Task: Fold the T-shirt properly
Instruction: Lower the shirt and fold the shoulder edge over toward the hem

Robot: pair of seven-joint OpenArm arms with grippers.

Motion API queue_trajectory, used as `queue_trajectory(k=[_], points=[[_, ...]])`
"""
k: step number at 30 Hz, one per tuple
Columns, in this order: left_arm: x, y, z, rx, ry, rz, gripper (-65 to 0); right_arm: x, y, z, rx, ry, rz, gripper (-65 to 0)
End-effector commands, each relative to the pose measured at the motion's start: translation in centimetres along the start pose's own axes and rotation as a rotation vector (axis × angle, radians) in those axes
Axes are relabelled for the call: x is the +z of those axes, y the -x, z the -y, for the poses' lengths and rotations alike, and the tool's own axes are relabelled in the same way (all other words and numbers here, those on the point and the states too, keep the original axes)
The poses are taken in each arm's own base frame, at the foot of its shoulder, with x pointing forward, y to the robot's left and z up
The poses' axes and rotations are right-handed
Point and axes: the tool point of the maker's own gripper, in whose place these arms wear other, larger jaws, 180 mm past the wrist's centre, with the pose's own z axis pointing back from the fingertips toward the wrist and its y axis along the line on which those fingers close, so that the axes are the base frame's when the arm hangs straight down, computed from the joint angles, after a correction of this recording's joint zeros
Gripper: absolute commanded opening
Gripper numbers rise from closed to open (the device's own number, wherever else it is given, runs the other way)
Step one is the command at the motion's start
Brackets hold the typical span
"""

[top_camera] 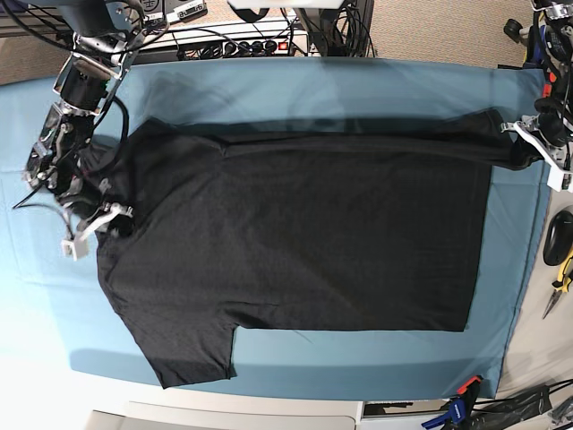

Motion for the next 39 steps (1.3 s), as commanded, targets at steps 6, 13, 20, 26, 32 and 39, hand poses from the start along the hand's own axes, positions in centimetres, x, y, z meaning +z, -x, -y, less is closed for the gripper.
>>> queue_trajectory(k=[6, 13, 20, 26, 32, 39], points=[[0.5, -1.4, -0.3, -0.020, -0.010, 0.040, -65.0, 1.8, -4.9, -0.4, 0.087, 0.020, 0.128, -65.0], [-0.2, -1.1, 0.2, -0.053, -0.014, 0.026, -65.0, 2.0, -5.8, 1.9, 0.115, 0.159, 0.169, -65.0], [-2.3, 0.2, 1.6, -0.129, -0.048, -0.014, -65.0, 2.0, -6.1, 1.9, 0.116, 0.157, 0.187, -65.0], [-2.6, -1.8, 2.0, -0.145, -0.046, 0.034, -65.0, 2.0, -6.1, 1.9, 0.116, 0.157, 0.185, -65.0], [-2.8, -5.2, 2.2, -0.155, -0.046, 0.109, -65.0, 2.0, -5.7, 2.0, 0.115, 0.159, 0.165, -65.0], [-2.8, -5.5, 1.8, -0.171, -0.067, 0.112, -65.0, 2.6, -5.6, 4.7, 0.057, 0.310, 0.160, -65.0]])
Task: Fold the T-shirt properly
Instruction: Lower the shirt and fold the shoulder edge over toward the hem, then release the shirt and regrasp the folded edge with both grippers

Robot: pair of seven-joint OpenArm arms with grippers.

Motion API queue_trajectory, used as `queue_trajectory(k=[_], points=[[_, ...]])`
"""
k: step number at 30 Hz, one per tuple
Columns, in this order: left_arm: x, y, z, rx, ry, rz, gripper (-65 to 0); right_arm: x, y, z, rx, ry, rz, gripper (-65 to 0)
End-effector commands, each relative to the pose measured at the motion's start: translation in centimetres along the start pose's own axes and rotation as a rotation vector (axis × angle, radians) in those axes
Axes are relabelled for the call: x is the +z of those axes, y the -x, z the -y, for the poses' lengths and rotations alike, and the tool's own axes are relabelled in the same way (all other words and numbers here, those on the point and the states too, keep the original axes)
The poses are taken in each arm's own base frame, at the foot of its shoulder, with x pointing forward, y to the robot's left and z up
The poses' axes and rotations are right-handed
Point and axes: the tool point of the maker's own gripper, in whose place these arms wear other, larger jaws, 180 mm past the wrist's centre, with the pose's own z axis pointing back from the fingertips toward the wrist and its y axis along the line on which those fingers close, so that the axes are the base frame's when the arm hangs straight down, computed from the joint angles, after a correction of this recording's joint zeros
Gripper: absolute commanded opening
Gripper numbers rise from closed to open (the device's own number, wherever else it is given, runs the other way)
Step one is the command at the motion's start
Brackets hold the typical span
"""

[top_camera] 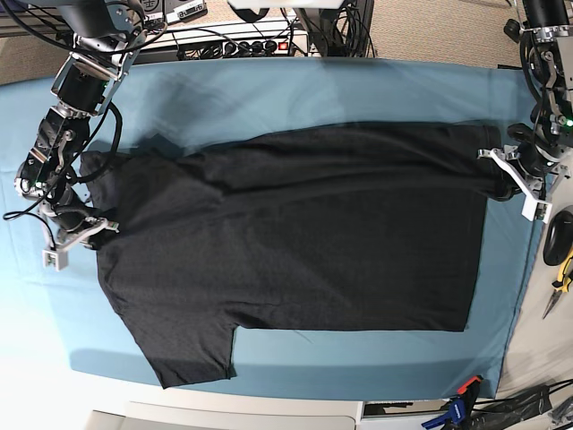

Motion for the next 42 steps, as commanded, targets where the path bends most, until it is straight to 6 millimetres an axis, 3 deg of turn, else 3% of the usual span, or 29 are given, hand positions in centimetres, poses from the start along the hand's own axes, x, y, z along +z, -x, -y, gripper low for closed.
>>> queue_trajectory(k=[1, 6, 18, 19, 20, 22, 23, 27, 31, 33, 36, 42], points=[[0.5, -1.6, -0.7, -0.019, -0.020, 0.045, -65.0, 0.6, -2.9, 0.9, 0.003, 0.031, 0.080, -65.0], [0.5, -1.7, -1.9, 0.022, -0.088, 0.055, -65.0, 0.6, -2.8, 1.4, -0.006, 0.060, 0.076, -65.0], [0.5, -1.8, -1.5, 0.001, -0.063, 0.062, -65.0, 0.6, -2.5, 1.3, -0.001, 0.054, 0.059, -65.0], [0.5, -1.7, -1.2, -0.018, -0.046, 0.056, -61.2, 0.5, -2.2, 1.0, 0.016, 0.040, 0.046, -65.0], [0.5, -1.7, -0.8, -0.033, -0.027, 0.057, -50.3, 0.5, -2.0, 0.7, 0.034, 0.023, 0.035, -62.7], [0.5, -1.8, -0.5, -0.038, -0.008, 0.061, -32.1, 0.5, -1.5, 0.4, 0.054, 0.007, 0.007, -43.3], [0.5, -1.7, -0.7, -0.031, -0.020, 0.055, -28.2, 0.6, -1.6, 0.5, 0.052, 0.007, 0.004, -37.1], [0.7, -0.7, -3.0, -0.023, -0.139, -0.006, -27.7, 1.7, -2.0, 2.2, 0.021, 0.006, -0.014, -35.4], [1.2, -0.6, -3.8, -0.050, -0.154, -0.041, -27.8, 4.5, -2.8, 4.8, -0.156, -0.050, 0.009, -35.4], [1.3, -0.8, -4.0, -0.059, -0.153, -0.044, -27.8, 5.9, -1.8, 6.7, -0.242, -0.040, 0.031, -35.4], [1.4, -0.8, -4.0, -0.062, -0.148, -0.046, -27.8, 7.7, 1.4, 8.6, -0.357, -0.037, 0.035, -35.4], [1.3, -0.9, -3.6, -0.049, -0.127, -0.037, -27.8, 9.5, 8.8, 8.6, -0.452, -0.052, -0.067, -35.4]])
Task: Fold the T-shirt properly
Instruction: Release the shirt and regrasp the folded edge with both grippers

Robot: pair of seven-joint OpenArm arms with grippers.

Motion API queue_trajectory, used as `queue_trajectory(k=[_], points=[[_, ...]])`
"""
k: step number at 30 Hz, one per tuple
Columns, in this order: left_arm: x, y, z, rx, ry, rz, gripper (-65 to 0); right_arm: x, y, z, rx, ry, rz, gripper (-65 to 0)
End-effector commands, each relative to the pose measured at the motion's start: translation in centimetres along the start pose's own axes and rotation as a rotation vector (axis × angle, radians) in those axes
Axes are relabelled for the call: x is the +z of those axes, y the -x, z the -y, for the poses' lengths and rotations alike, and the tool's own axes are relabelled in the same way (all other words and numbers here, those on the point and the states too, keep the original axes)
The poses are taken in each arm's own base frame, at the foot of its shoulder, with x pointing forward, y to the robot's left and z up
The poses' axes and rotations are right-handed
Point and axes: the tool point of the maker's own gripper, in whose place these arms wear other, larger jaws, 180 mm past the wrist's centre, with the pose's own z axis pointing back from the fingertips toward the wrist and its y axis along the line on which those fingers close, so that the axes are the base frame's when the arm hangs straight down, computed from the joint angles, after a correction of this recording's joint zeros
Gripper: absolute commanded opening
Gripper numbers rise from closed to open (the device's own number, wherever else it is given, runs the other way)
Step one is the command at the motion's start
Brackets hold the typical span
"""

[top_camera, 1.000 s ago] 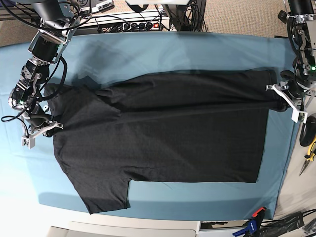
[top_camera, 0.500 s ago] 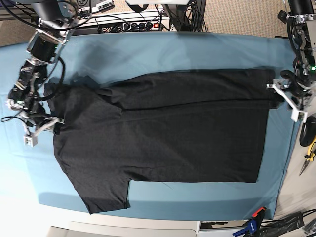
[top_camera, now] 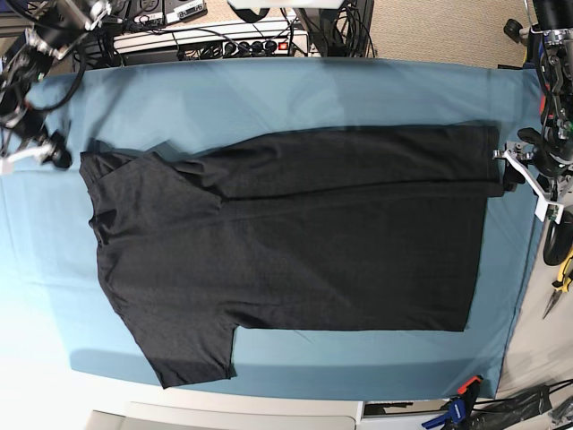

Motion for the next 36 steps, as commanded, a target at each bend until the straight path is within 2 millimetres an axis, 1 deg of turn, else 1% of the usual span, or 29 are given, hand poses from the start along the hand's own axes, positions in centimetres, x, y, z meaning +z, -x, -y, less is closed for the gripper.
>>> queue_trajectory(k=[1, 3, 7, 13, 19, 27, 28, 29, 30, 31, 32, 34, 36], points=[[0.5, -1.6, -0.6, -0.016, -0.009, 0.044, -27.8, 0.5, -1.4, -0.5, 0.015, -0.022, 0.048, -35.4], [0.5, -1.6, -0.4, -0.024, 0.002, 0.045, -27.8, 0.2, -0.7, -0.8, -0.003, -0.039, 0.047, -35.4], [0.5, -1.6, -0.3, -0.028, 0.004, 0.045, -27.8, -0.6, -0.1, -2.0, -0.033, -0.076, 0.055, -35.4], [0.5, -1.7, -0.3, -0.028, 0.005, 0.048, -27.8, -1.7, 1.4, -3.7, -0.082, -0.137, 0.058, -35.4], [0.5, -1.7, -0.3, -0.028, 0.005, 0.050, -27.8, -1.9, 2.0, -4.0, -0.090, -0.147, 0.048, -35.4], [0.5, -1.6, -0.3, -0.028, 0.004, 0.047, -27.8, -1.9, 2.1, -4.3, -0.066, -0.164, 0.044, -36.0], [0.5, -1.5, -0.3, -0.027, 0.005, 0.043, -27.8, -1.9, 2.1, -4.3, -0.066, -0.163, 0.042, -38.1], [0.5, -1.4, -0.3, -0.028, 0.005, 0.034, -27.8, -1.9, 2.1, -4.2, -0.064, -0.158, 0.040, -43.7], [0.5, -1.1, -0.3, -0.026, 0.007, 0.017, -27.8, -1.9, 2.2, -4.2, -0.062, -0.154, 0.039, -51.9], [0.5, -0.7, -0.1, -0.016, 0.021, -0.001, -27.8, -1.9, 2.2, -4.1, -0.059, -0.150, 0.038, -61.6], [0.5, -0.4, 0.2, -0.009, 0.038, -0.019, -27.8, -1.9, 2.2, -4.1, -0.056, -0.150, 0.038, -65.0], [0.2, 0.4, 0.0, -0.002, 0.038, -0.045, -27.9, -1.9, 2.1, -4.3, -0.029, -0.162, 0.043, -65.0], [-0.3, 1.1, -0.9, 0.033, 0.015, -0.067, -27.9, -1.9, 2.1, -4.3, -0.026, -0.163, 0.043, -65.0]])
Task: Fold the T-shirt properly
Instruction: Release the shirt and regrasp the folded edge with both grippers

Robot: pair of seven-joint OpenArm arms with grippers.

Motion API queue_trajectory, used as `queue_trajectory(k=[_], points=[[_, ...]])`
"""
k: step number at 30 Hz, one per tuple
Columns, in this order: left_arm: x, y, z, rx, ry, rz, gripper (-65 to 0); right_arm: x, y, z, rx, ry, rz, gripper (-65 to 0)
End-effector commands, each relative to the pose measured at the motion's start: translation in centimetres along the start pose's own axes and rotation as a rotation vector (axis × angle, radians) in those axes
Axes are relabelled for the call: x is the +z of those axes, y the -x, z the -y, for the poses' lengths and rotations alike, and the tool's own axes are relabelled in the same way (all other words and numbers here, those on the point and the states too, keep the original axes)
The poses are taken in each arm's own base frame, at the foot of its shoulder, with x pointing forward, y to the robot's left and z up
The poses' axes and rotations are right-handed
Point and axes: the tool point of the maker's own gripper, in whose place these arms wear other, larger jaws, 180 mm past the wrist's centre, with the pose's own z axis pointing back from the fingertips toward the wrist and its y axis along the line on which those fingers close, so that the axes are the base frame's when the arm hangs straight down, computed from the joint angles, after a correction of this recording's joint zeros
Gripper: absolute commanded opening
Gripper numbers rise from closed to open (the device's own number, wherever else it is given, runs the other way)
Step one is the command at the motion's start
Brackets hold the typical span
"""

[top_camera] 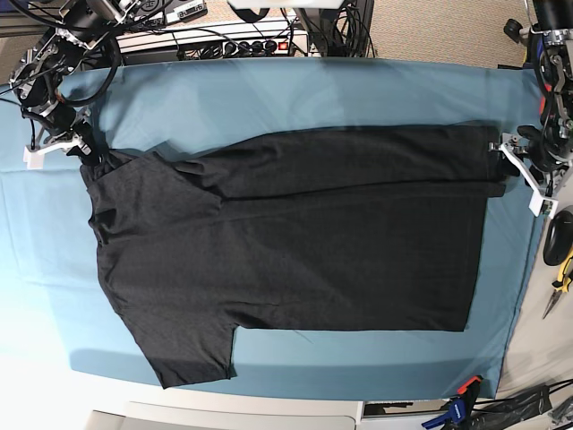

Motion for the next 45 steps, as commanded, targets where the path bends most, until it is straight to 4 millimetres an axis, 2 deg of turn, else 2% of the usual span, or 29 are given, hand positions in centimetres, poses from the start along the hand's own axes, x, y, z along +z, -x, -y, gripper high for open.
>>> queue_trajectory(k=[1, 3, 7, 13, 17, 21, 24, 26, 30, 34, 38, 45], points=[[0.2, -0.9, -1.2, 0.013, -0.025, 0.018, -27.9, 0.4, -1.3, -0.2, 0.032, -0.004, 0.022, -65.0], [-0.7, 0.3, -1.1, 0.087, 0.020, -0.033, -27.9, 0.4, -1.3, -0.2, 0.032, -0.004, 0.021, -65.0], [-1.5, 2.1, 0.8, 0.171, 0.166, -0.095, -27.9, 0.4, -1.3, -0.2, 0.032, -0.004, 0.021, -65.0], [-0.9, 2.8, 3.0, 0.162, 0.294, -0.127, -27.9, 0.4, -1.3, -0.2, 0.032, -0.004, 0.021, -65.0], [-0.5, 4.1, 4.0, 0.166, 0.351, -0.154, -27.9, 0.4, -1.2, -0.2, 0.032, -0.003, 0.019, -65.0], [-0.1, 5.8, 4.6, 0.181, 0.377, -0.186, -27.9, 0.4, -1.2, -0.2, 0.032, -0.004, 0.020, -65.0], [0.0, 6.1, 4.9, 0.177, 0.396, -0.189, -28.4, 0.4, -1.2, -0.2, 0.032, -0.004, 0.020, -65.0], [0.1, 6.0, 5.1, 0.178, 0.405, -0.186, -31.8, 0.4, -1.3, -0.2, 0.032, -0.004, 0.022, -65.0], [0.1, 5.8, 5.3, 0.188, 0.420, -0.178, -44.2, 0.4, -1.4, -0.4, 0.048, -0.011, 0.030, -65.0], [0.2, 5.7, 5.4, 0.189, 0.428, -0.168, -65.0, 0.4, -1.5, -0.5, 0.066, -0.020, 0.035, -65.0], [0.2, 5.4, 5.4, 0.180, 0.430, -0.155, -65.0, 0.8, -2.5, -0.3, 0.081, -0.011, 0.059, -65.0], [0.4, 5.9, 4.6, 0.161, 0.409, -0.180, -65.0, 2.8, -5.1, 1.1, 0.160, 0.048, 0.030, -65.0]])
